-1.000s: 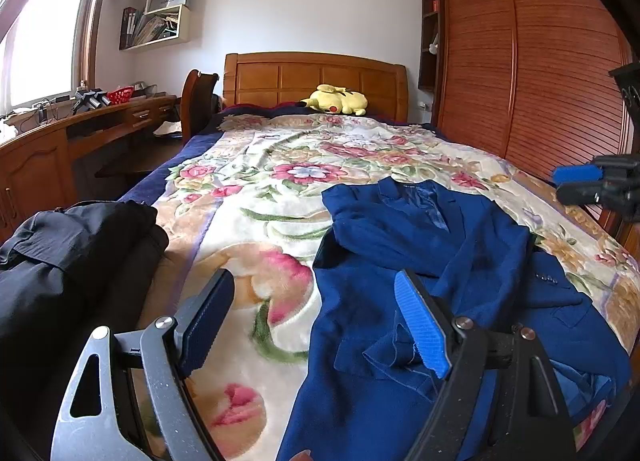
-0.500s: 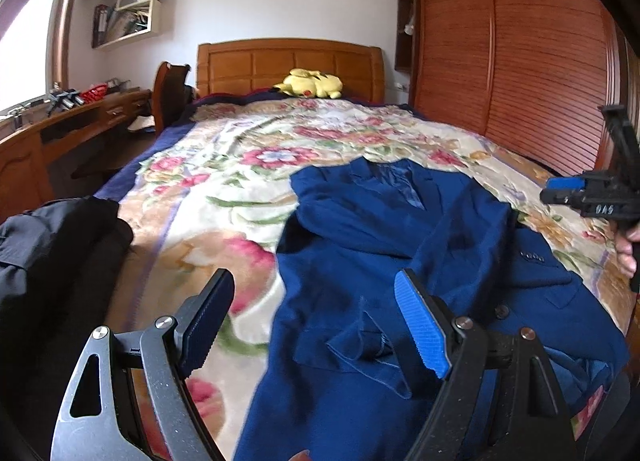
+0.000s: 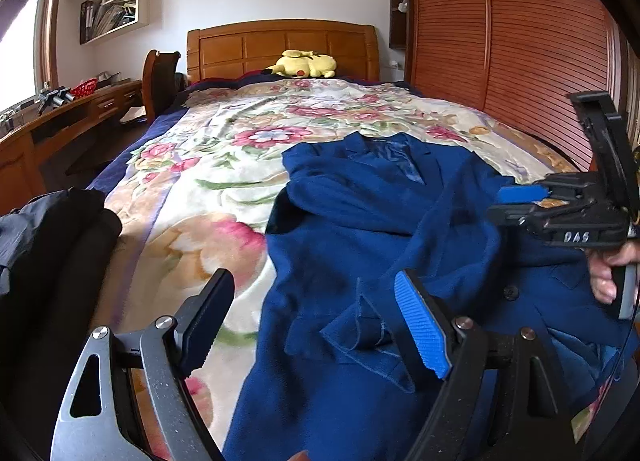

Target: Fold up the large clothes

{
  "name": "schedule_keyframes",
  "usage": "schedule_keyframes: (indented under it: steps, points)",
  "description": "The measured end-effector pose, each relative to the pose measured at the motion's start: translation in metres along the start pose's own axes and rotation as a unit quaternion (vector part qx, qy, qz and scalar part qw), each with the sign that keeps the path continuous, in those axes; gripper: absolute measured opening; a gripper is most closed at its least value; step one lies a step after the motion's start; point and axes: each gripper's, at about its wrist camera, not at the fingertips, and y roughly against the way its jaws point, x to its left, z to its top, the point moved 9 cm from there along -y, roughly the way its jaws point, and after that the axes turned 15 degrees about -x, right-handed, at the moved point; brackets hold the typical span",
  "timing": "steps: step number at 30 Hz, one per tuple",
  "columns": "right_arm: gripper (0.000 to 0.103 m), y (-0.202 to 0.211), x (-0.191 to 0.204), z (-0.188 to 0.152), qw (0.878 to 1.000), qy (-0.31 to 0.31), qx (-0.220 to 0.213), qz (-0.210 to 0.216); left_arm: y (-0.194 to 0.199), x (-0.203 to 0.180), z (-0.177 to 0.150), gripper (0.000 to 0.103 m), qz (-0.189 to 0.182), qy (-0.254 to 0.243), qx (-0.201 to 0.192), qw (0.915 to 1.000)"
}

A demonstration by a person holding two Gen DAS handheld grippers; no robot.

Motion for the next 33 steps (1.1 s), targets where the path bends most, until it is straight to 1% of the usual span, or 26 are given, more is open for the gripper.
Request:
schedule_keyframes:
  steps: [3, 5, 9, 12, 14, 17, 19, 21, 24, 27, 29, 31, 33]
  points:
    - [0.050, -0.019, 0.025, -0.004, 0.999, 0.001, 0.022, 0.030, 0.002, 0.006, -0.001, 0.083, 0.003, 0.006, -0.001, 1.0000]
    - [0.050, -0.030, 0.036, -0.014, 0.998, -0.006, 0.048, 0.052, 0.003, 0.011, -0.001, 0.083, 0.005, 0.011, -0.001, 0.9999]
    - [0.050, -0.029, 0.048, -0.042, 0.993, 0.014, 0.094, 0.071, 0.007, 0.018, -0.001, 0.083, 0.009, 0.017, -0.003, 0.9998]
    - [0.050, -0.027, 0.049, -0.056, 0.990, 0.024, 0.114, 0.076, 0.007, 0.021, 0.000, 0.083, 0.008, 0.022, -0.004, 0.9997]
    - [0.050, -0.031, 0.045, -0.057, 0.990, 0.027, 0.114, 0.076, 0.006, 0.021, 0.000, 0.083, 0.007, 0.025, -0.003, 0.9997]
    - [0.050, -0.031, 0.043, -0.055, 0.991, 0.015, 0.110, 0.076, 0.004, 0.015, -0.001, 0.083, 0.003, 0.021, 0.000, 0.9998]
    - [0.050, -0.023, 0.038, -0.053, 0.992, 0.008, 0.098, 0.075, 0.002, 0.011, -0.002, 0.083, 0.000, 0.016, 0.003, 0.9999]
    - [0.050, -0.005, 0.034, -0.055, 0.994, 0.002, 0.081, 0.074, 0.000, 0.007, -0.004, 0.083, -0.004, 0.012, 0.007, 0.9999]
    - [0.050, 0.015, 0.017, -0.053, 0.997, -0.002, 0.051, 0.053, -0.007, 0.000, -0.009, 0.083, -0.020, 0.017, 0.023, 0.9994]
    - [0.050, 0.030, -0.011, -0.055, 1.000, -0.004, 0.027, 0.015, -0.017, -0.006, -0.016, 0.083, -0.035, 0.018, 0.043, 0.9983]
    - [0.050, 0.037, -0.036, -0.060, 1.000, -0.012, 0.021, -0.013, -0.024, -0.011, -0.022, 0.076, -0.047, 0.019, 0.058, 0.9970]
    - [0.050, 0.040, -0.060, -0.067, 0.999, -0.016, 0.019, -0.045, -0.031, -0.017, -0.030, 0.074, -0.057, 0.015, 0.076, 0.9954]
    - [0.050, 0.036, -0.075, -0.077, 0.997, -0.023, 0.022, -0.067, -0.035, -0.023, -0.036, 0.070, -0.065, 0.011, 0.088, 0.9939]
